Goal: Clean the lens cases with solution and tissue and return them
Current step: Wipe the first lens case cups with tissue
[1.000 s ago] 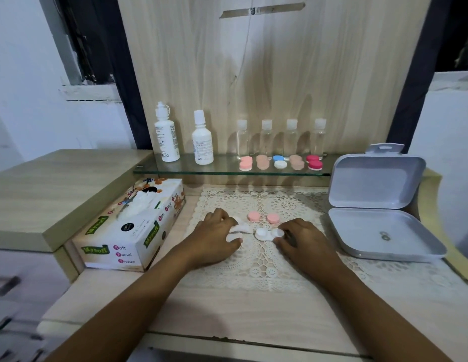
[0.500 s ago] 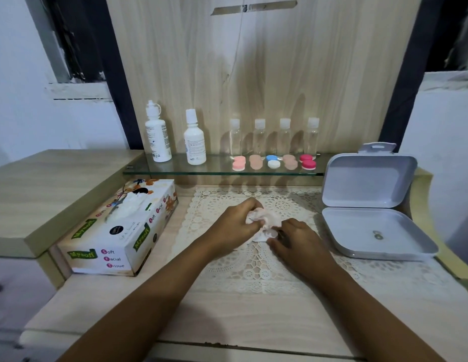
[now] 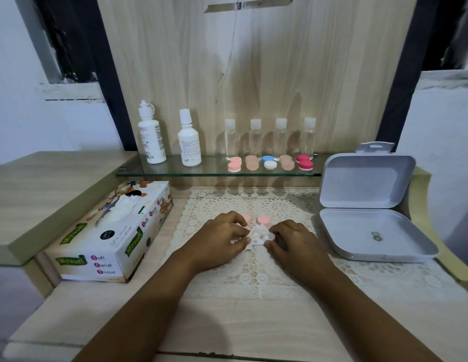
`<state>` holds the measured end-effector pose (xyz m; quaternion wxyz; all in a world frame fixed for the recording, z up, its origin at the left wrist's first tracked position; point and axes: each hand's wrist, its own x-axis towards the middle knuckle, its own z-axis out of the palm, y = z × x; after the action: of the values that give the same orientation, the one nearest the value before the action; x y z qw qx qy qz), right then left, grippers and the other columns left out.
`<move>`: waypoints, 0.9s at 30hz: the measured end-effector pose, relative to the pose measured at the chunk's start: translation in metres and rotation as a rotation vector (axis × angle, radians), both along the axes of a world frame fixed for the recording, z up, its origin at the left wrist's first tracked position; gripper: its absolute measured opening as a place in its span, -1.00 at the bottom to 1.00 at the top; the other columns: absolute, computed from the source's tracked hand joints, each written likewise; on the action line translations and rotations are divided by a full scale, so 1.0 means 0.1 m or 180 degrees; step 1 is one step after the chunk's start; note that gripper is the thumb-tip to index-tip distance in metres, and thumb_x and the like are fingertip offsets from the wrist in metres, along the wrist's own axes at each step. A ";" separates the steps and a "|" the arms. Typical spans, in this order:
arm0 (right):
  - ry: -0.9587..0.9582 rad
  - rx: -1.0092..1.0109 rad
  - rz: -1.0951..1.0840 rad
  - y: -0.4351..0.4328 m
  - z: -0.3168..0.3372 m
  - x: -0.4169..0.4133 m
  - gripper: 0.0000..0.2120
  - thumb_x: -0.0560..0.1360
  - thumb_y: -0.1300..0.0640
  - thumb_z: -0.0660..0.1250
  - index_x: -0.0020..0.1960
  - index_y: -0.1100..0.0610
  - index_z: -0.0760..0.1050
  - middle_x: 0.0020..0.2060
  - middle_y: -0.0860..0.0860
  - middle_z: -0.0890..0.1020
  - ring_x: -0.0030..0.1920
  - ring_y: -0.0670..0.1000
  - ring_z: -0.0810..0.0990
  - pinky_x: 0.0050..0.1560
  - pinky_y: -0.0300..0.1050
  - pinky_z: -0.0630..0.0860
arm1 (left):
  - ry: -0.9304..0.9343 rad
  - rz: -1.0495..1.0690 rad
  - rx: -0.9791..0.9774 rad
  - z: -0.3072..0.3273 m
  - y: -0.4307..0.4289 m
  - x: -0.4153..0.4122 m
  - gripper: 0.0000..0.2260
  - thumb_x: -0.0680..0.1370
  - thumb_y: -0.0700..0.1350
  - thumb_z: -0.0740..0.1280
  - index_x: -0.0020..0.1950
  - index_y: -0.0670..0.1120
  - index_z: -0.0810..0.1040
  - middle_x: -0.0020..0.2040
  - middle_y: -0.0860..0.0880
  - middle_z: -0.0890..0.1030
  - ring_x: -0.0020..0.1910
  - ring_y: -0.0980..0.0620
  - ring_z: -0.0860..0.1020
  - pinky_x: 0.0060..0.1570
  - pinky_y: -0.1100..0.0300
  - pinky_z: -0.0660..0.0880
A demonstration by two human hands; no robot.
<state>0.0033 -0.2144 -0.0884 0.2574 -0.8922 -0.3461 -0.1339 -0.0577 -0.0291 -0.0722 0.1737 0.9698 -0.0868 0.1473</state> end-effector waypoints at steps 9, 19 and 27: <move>-0.0016 0.0070 0.0090 -0.01 0.00 0.00 -0.71 0.53 0.00 0.26 0.21 0.08 0.48 0.14 -0.01 0.53 0.11 0.02 0.45 0.05 -0.14 0.35 | -0.0383 -0.0047 0.0436 -0.03 -0.08 0.04 -0.77 0.57 -0.04 0.26 0.14 -0.10 0.59 0.14 0.04 0.46 0.16 0.08 0.36 0.08 0.22 0.25; 0.0079 -0.0046 0.0094 -0.01 0.02 0.02 -0.70 0.54 -0.01 0.24 0.24 0.04 0.45 0.20 -0.04 0.50 0.17 0.01 0.42 0.07 -0.15 0.33 | -0.0486 0.0105 0.0681 -0.06 -0.06 0.02 -0.70 0.58 0.09 0.19 0.09 -0.03 0.62 0.13 0.09 0.49 0.17 0.07 0.38 0.14 0.13 0.18; 0.0132 -0.0064 0.0099 -0.01 0.02 0.03 -0.68 0.53 -0.01 0.25 0.26 0.04 0.45 0.20 -0.03 0.50 0.18 0.02 0.41 0.08 -0.13 0.30 | -0.0497 0.0063 0.0894 -0.02 -0.13 0.01 -0.72 0.60 0.02 0.18 0.18 -0.08 0.53 0.14 0.05 0.48 0.19 0.06 0.36 0.18 0.16 0.16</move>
<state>0.0064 -0.2155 -0.0863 0.2576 -0.8918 -0.3559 -0.1079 -0.0569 -0.0419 -0.0740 0.0277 0.9710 -0.1102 0.2104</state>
